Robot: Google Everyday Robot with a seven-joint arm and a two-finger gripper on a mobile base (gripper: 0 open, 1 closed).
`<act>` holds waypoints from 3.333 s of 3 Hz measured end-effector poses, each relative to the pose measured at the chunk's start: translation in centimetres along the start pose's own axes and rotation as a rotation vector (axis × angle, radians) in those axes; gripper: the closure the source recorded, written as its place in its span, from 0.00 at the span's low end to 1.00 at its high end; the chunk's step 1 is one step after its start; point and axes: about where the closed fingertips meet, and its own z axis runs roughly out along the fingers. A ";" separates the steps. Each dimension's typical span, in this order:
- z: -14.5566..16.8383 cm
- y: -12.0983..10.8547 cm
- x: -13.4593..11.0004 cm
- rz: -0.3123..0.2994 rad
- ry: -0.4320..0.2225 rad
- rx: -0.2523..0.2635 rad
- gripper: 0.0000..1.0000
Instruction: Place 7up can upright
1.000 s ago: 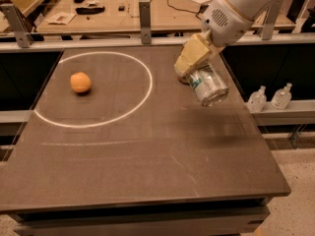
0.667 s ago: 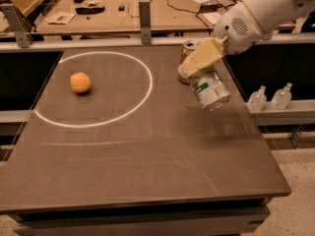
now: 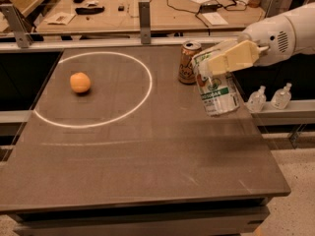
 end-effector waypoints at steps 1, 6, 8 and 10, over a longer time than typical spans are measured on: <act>-0.9 2.6 -0.9 -0.088 -0.110 -0.028 1.00; 3.3 1.8 3.9 -0.503 -0.081 0.056 1.00; 4.0 0.4 5.1 -0.629 -0.158 0.144 1.00; 3.2 0.1 6.3 -0.700 -0.191 0.196 1.00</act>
Offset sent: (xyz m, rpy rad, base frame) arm -0.0179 -0.0047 0.0181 0.1097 -0.0671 0.0101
